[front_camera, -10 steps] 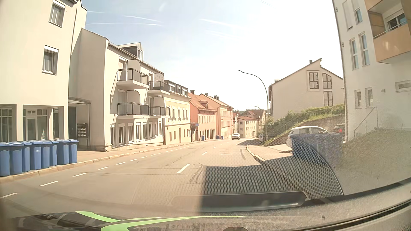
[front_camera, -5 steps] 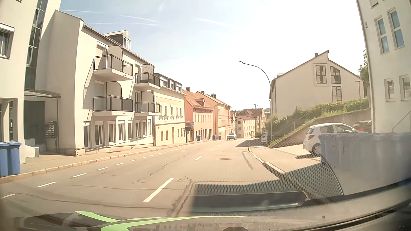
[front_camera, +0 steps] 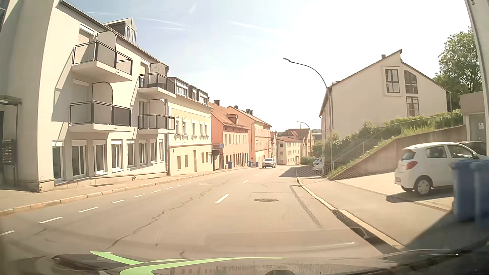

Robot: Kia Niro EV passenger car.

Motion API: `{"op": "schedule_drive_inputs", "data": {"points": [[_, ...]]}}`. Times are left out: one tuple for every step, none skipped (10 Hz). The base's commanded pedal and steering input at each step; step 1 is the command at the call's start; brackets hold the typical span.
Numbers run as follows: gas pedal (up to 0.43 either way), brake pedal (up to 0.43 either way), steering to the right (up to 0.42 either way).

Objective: Follow the waypoints while adhering to traffic rules and regulations

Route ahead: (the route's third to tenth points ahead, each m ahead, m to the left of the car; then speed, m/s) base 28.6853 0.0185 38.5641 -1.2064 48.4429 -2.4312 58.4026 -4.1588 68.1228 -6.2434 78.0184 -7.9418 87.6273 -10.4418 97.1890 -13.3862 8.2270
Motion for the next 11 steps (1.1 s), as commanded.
{"op": "schedule_drive_inputs", "data": {"points": [[0.02, 0.0, 0.016], [0.02, 0.0, 0.015], [0.02, 0.0, 0.016], [0.02, 0.0, 0.016], [0.02, 0.0, 0.016], [0.02, 0.0, 0.016], [0.02, 0.0, 0.016], [0.02, 0.0, 0.016], [0.02, 0.0, 0.016], [0.02, 0.0, 0.016], [0.02, 0.0, 0.017]]}}
